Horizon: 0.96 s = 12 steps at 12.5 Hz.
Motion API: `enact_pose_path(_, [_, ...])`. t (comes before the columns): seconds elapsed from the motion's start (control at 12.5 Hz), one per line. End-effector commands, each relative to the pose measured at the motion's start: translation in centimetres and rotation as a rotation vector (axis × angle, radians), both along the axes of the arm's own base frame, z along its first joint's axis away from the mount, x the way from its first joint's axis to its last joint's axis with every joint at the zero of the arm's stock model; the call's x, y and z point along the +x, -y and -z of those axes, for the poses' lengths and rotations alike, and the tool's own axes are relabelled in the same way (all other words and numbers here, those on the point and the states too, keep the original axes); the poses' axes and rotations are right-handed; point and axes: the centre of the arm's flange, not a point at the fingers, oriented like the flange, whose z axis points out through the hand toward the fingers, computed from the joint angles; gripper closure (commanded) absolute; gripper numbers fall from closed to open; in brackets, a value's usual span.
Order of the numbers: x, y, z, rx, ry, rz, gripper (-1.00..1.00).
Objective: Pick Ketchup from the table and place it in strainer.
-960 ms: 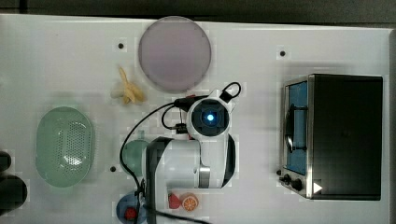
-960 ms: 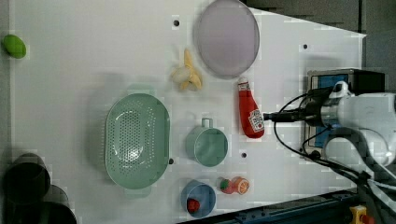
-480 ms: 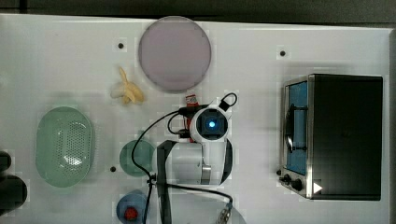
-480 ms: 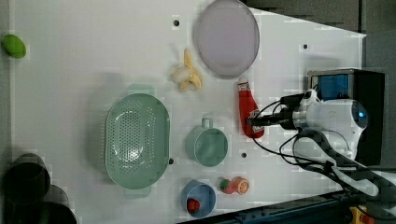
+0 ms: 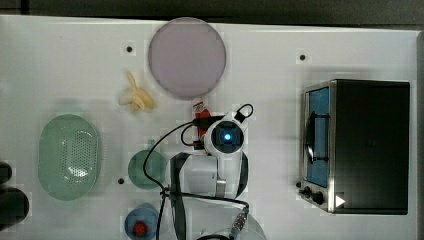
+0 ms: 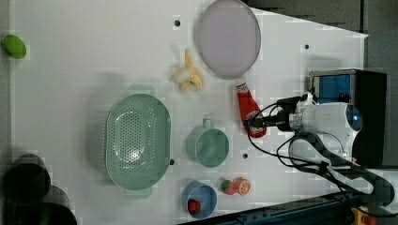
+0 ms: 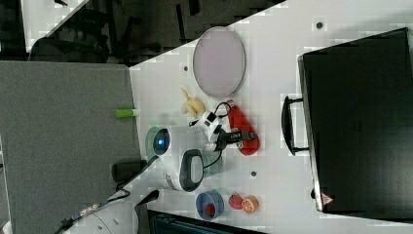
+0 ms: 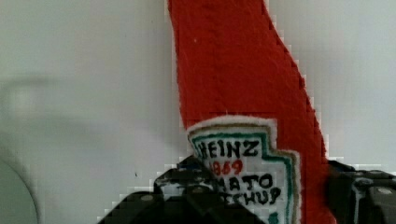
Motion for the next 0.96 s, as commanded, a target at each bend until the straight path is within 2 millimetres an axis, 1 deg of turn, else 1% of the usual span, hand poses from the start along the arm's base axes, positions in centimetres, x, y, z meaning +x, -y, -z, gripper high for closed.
enact_pose_path(0.08, [1.6,-0.1,-4.0,-0.004,0.075,-0.030,-0.26])
enact_pose_path(0.16, [1.8,0.1,-5.5,-0.009,0.088,-0.028,-0.26])
enact_pose_path(0.32, [2.0,0.3,-9.2,-0.018,0.093,-0.029,-0.26])
enact_pose_path(0.56, [1.2,0.1,-16.1,-0.032,0.067,-0.018,-0.26])
enact_pose_path(0.64, [0.9,-0.5,-18.7,-0.037,0.058,-0.019,-0.26])
enact_pose_path(0.8, [0.2,-2.6,-23.5,-0.053,0.032,-0.012,-0.26])
enact_pose_path(0.88, [-0.2,-4.0,-25.6,-0.065,0.013,0.007,-0.26])
enact_pose_path(0.96, [-0.6,-5.4,-27.2,-0.078,-0.013,0.024,-0.26])
